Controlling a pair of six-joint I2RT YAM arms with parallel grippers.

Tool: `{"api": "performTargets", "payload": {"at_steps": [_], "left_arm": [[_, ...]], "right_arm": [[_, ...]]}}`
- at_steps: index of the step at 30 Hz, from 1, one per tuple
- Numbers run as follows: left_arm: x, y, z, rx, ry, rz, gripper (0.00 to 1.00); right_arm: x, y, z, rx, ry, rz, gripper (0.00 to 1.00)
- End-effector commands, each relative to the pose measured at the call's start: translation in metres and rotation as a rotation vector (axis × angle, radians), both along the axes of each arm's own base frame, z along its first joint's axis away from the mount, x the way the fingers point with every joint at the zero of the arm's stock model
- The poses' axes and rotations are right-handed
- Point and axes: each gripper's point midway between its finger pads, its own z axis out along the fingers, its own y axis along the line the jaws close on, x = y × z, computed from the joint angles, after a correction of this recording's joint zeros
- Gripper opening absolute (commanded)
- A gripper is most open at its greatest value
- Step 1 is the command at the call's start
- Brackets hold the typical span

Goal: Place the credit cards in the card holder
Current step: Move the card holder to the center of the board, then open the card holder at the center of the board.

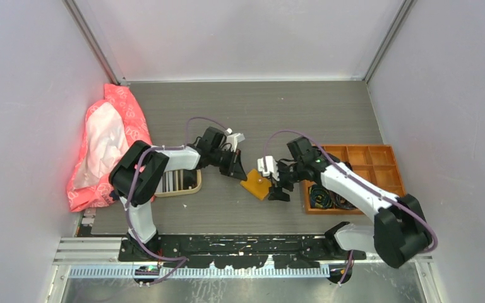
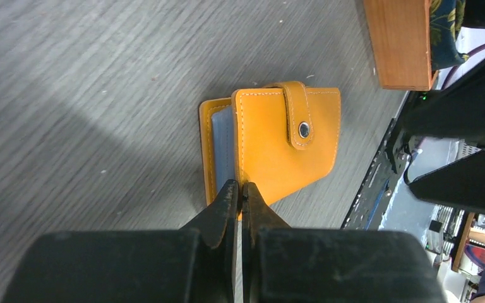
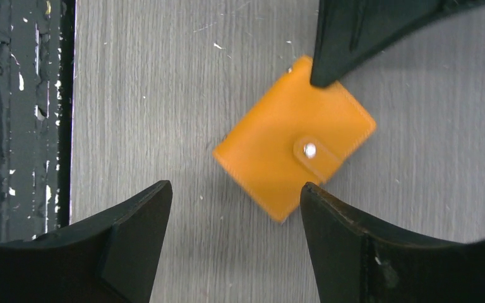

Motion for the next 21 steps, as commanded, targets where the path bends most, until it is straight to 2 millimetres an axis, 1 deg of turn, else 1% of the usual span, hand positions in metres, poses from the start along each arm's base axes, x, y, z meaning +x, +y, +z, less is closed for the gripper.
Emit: {"api": "performTargets", "payload": {"at_steps": [1, 4, 8, 13, 20, 21], "left_arm": [[-0.008, -0.019, 0.01, -0.066, -0.043, -0.023, 0.0], [-0.014, -0.023, 0.007, -0.078, -0.026, -0.033, 0.0], [-0.021, -0.024, 0.0, -0.086, 0.009, -0.039, 0.0], [-0.023, -0.022, -0.003, -0.074, 0.015, -0.048, 0.0], [-0.026, -0.021, -0.005, -0.071, 0.02, -0.055, 0.0], [-0.026, -0.02, -0.005, -0.071, 0.021, -0.057, 0.0]], "right_arm": [[0.025, 0.026, 0.002, -0.018, -0.134, 0.117, 0.77], [0.034, 0.033, -0.006, -0.041, -0.132, 0.128, 0.71], [0.044, 0.033, -0.018, -0.085, -0.108, 0.123, 0.67], [0.04, 0.026, -0.037, -0.154, -0.069, 0.155, 0.62], [0.037, 0.014, -0.056, -0.23, -0.043, 0.177, 0.57], [0.038, 0.012, -0.059, -0.248, -0.043, 0.175, 0.55]]}}
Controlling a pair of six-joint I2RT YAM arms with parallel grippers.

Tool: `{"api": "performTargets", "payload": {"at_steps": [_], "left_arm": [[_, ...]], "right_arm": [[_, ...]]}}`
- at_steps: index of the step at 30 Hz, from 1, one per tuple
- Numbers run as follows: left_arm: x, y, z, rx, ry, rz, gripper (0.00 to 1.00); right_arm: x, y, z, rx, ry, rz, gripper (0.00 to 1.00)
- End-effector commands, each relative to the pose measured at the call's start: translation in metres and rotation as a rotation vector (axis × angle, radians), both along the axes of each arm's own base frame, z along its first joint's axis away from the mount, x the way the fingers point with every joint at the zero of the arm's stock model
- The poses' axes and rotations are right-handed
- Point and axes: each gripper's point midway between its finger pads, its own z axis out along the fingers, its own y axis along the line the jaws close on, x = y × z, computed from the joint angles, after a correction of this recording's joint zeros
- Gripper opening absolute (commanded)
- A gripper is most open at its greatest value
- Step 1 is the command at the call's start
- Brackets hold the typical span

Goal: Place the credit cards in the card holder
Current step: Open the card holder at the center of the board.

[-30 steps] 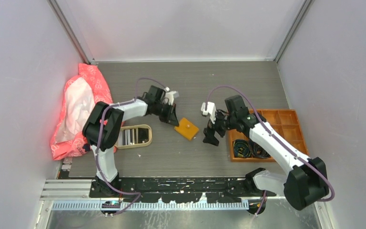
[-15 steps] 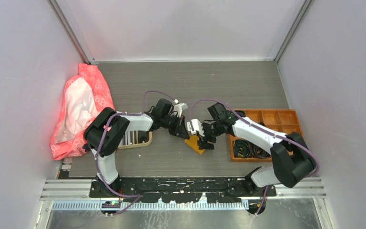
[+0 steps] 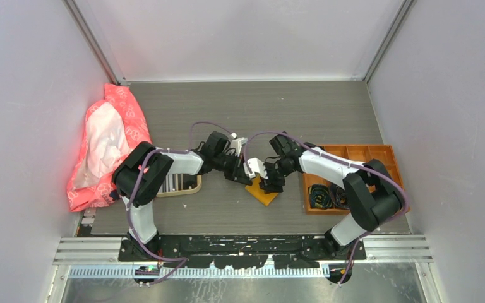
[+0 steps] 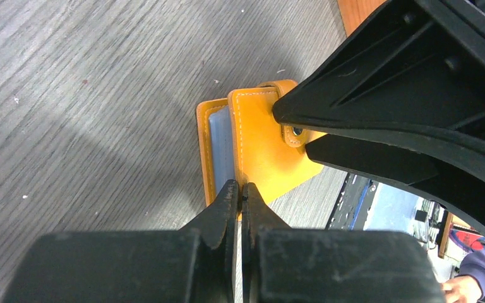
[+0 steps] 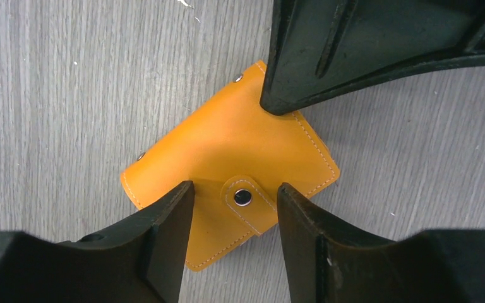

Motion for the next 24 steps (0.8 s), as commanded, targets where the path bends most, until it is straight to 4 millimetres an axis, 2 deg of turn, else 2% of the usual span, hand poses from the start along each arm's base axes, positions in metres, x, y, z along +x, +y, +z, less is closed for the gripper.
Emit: {"api": "performTargets", "payload": {"at_steps": [1, 5, 11, 14, 19, 24], "left_arm": [[-0.005, 0.001, -0.005, -0.002, 0.001, -0.021, 0.0], [-0.007, 0.001, -0.004, -0.005, 0.0, -0.024, 0.0], [-0.009, 0.004, -0.009, 0.012, 0.005, -0.025, 0.0], [-0.009, 0.005, -0.011, 0.022, 0.009, -0.026, 0.0], [-0.009, 0.008, -0.015, 0.041, 0.017, -0.019, 0.0], [-0.008, 0.011, -0.016, 0.053, 0.006, -0.003, 0.0]], "right_arm": [[0.012, -0.004, -0.003, -0.057, -0.036, 0.007, 0.53], [0.023, -0.007, -0.007, -0.107, -0.035, -0.04, 0.36], [0.028, -0.015, -0.011, -0.158, -0.053, -0.054, 0.13], [0.03, -0.014, -0.007, -0.151, -0.047, -0.075, 0.02], [0.041, -0.008, 0.014, -0.078, -0.048, -0.196, 0.01], [0.056, -0.017, 0.028, -0.034, -0.064, -0.324, 0.01]]}}
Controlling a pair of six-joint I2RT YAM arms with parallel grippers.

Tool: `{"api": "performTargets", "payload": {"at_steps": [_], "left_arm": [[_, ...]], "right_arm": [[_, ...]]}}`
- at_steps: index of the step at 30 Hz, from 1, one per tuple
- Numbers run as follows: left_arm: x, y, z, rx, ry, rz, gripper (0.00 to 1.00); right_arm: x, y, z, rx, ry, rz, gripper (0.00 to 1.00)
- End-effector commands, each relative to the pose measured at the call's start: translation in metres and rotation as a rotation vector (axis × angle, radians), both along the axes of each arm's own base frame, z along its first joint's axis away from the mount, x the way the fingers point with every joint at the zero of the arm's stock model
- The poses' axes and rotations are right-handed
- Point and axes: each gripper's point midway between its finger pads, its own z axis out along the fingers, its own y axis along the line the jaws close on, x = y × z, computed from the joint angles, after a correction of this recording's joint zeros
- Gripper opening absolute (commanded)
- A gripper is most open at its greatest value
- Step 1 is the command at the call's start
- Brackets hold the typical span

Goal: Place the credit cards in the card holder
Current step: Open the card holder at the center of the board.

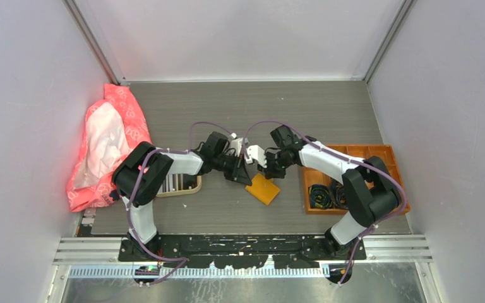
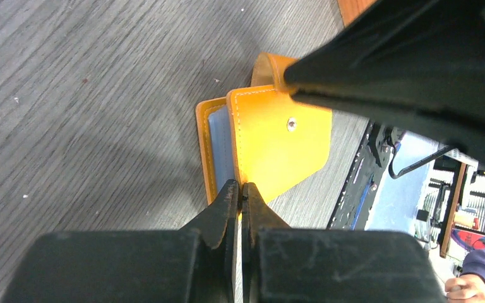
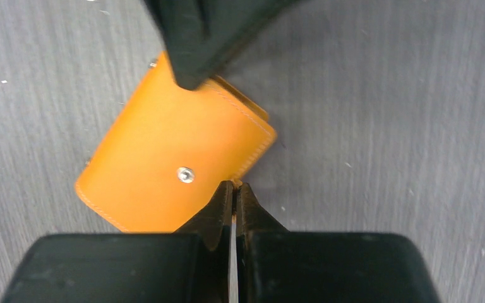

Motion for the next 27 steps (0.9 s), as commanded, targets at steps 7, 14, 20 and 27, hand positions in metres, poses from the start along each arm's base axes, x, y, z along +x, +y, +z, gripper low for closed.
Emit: {"api": "performTargets", "payload": {"at_steps": [7, 14, 20, 27], "left_arm": [[-0.003, 0.012, -0.009, 0.054, -0.009, 0.024, 0.01], [0.021, 0.015, 0.053, 0.004, -0.202, 0.142, 0.41], [0.016, 0.038, 0.091, -0.068, -0.321, 0.281, 0.53], [-0.007, 0.056, 0.111, -0.311, -0.33, 0.438, 0.87]], "right_arm": [[0.036, -0.006, 0.041, 0.115, -0.037, -0.29, 0.01], [0.039, 0.008, 0.091, 0.37, 0.192, -0.525, 0.01], [0.033, 0.017, 0.102, 0.448, 0.308, -0.589, 0.01], [0.027, 0.024, 0.098, 0.465, 0.372, -0.594, 0.01]]}}
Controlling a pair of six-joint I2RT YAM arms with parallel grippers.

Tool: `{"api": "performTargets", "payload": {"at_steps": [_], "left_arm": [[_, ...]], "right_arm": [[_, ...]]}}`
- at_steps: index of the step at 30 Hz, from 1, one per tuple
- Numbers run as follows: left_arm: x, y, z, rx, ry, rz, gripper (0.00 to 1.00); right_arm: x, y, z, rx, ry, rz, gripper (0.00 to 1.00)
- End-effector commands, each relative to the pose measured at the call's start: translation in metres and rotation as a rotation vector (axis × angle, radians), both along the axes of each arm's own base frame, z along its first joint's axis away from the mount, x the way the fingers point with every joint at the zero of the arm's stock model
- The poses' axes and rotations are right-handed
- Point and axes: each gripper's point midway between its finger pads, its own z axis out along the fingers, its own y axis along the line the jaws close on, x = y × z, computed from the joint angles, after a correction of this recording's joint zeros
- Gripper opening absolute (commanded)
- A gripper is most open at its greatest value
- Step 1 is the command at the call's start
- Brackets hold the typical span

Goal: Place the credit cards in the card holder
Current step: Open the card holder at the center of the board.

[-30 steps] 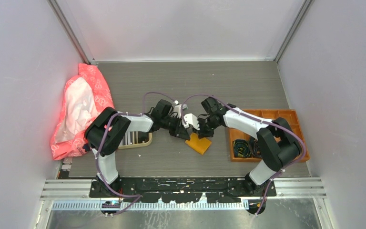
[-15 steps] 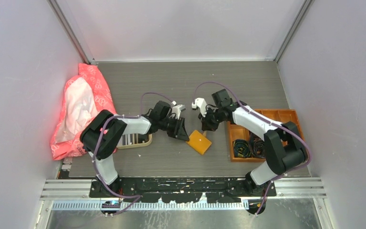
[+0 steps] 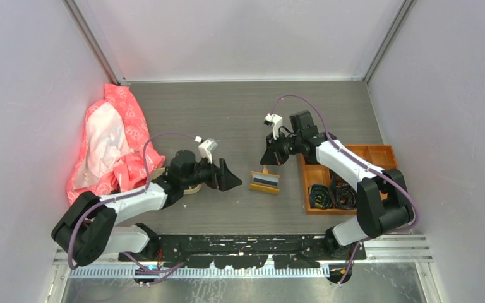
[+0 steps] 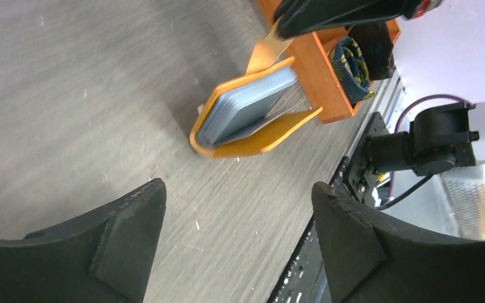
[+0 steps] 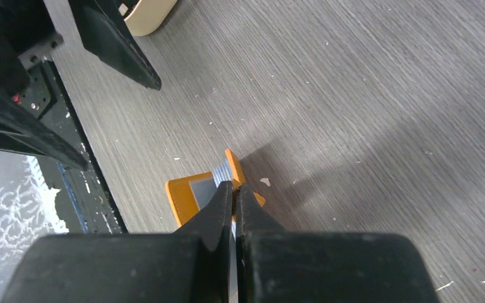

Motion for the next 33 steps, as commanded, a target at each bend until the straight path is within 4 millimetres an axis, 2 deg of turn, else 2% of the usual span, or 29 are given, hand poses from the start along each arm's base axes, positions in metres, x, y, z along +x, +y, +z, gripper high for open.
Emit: {"api": "performTargets", "payload": {"at_steps": [1, 5, 9, 11, 13, 16, 20, 22, 24, 27, 29, 33], "left_arm": [[0.004, 0.003, 0.024, -0.219, -0.018, 0.117, 0.88], [-0.012, -0.005, 0.014, -0.262, 0.044, 0.076, 0.85], [-0.025, -0.022, -0.004, -0.187, 0.023, 0.032, 0.65], [-0.03, -0.032, -0.012, -0.124, -0.025, 0.03, 0.61], [-0.037, -0.041, -0.016, -0.047, -0.094, 0.018, 0.6], [-0.043, -0.045, -0.01, 0.016, -0.199, 0.033, 0.65], [-0.041, -0.032, 0.013, -0.063, -0.253, 0.105, 0.79], [-0.039, -0.023, 0.022, -0.157, -0.206, 0.188, 0.96], [-0.037, -0.019, 0.026, -0.241, -0.127, 0.252, 1.0], [-0.043, -0.026, 0.026, -0.28, -0.026, 0.242, 1.0], [-0.045, -0.032, 0.02, -0.242, 0.009, 0.22, 0.94], [-0.045, -0.042, 0.017, -0.152, -0.032, 0.161, 0.67]], "right_arm": [[0.004, 0.009, 0.019, 0.048, -0.022, -0.005, 0.01], [0.008, 0.004, 0.009, -0.042, -0.083, -0.006, 0.01], [0.019, -0.008, -0.003, -0.147, -0.114, -0.044, 0.01], [0.018, -0.01, -0.002, -0.158, -0.125, -0.034, 0.01], [0.008, -0.004, 0.003, -0.124, -0.131, 0.014, 0.01], [-0.005, 0.004, 0.017, -0.062, -0.154, 0.075, 0.01], [-0.011, 0.009, 0.023, -0.034, -0.152, 0.095, 0.01], [-0.013, 0.01, 0.022, -0.03, -0.145, 0.101, 0.01], [-0.014, 0.012, 0.02, -0.034, -0.141, 0.107, 0.01], [-0.013, 0.012, 0.018, -0.05, -0.143, 0.103, 0.01], [-0.012, 0.011, 0.017, -0.056, -0.145, 0.099, 0.01], [-0.012, 0.01, 0.019, -0.058, -0.154, 0.097, 0.01]]}}
